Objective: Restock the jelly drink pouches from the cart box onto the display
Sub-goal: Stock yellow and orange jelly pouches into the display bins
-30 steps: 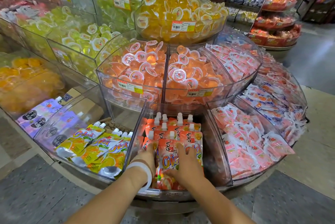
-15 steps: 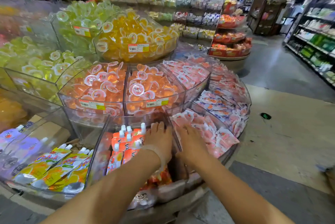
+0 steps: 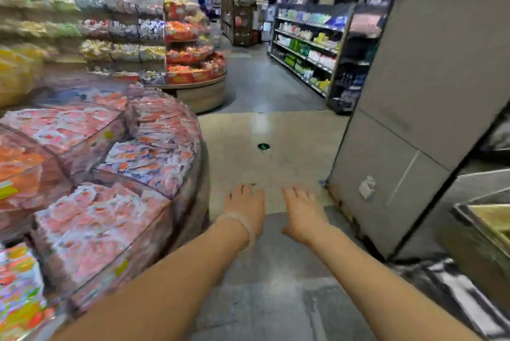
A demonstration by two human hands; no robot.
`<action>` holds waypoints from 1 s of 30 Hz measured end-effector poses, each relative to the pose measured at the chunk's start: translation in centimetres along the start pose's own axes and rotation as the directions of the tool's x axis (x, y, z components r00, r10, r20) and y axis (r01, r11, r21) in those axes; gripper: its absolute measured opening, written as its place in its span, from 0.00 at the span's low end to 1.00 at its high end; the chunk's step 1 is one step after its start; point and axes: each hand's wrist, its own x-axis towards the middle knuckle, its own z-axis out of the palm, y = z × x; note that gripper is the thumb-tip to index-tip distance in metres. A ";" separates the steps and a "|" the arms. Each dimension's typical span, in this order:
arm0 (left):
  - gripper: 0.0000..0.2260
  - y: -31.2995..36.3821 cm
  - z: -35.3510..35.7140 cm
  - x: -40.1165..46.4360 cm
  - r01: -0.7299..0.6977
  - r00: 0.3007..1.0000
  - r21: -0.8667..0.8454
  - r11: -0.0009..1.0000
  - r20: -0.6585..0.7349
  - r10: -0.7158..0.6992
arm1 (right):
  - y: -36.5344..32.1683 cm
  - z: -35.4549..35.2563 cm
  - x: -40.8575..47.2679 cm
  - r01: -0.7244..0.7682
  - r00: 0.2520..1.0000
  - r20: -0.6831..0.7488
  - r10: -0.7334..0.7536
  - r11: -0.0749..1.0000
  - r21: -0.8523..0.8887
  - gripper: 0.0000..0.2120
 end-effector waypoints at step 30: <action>0.29 55.3 0.2 30.4 -0.848 0.529 0.112 0.517 0.175 0.830 | 53.1 1.1 -1.3 -0.878 0.459 0.098 0.883 0.434 0.200 0.34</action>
